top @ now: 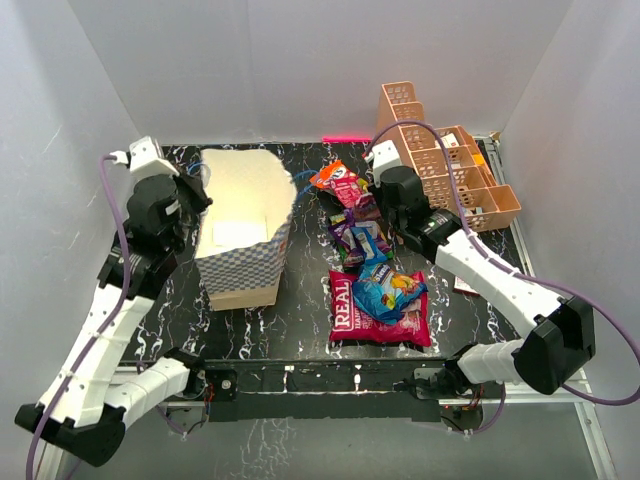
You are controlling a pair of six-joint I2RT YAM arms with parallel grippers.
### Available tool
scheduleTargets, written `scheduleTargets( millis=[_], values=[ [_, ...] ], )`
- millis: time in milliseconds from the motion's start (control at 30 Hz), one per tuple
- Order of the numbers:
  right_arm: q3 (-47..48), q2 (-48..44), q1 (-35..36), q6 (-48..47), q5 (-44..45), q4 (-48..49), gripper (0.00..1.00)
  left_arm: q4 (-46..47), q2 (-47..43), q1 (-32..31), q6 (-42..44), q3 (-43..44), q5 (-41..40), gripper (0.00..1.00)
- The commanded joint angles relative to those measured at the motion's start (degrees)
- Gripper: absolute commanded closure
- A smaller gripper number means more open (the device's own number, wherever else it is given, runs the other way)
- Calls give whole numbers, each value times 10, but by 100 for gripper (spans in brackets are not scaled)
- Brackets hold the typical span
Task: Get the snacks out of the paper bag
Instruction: Adjust the paper bag at the center of the board.
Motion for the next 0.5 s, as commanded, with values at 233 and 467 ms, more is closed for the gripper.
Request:
scheduleTargets(
  millis=[233, 467],
  values=[
    [-57, 14, 3, 69, -167, 36, 92, -67, -81, 0, 78, -44, -115, 92],
    [-107, 57, 34, 137, -157, 25, 92, -87, -97, 0, 69, -13, -91, 45]
  ],
)
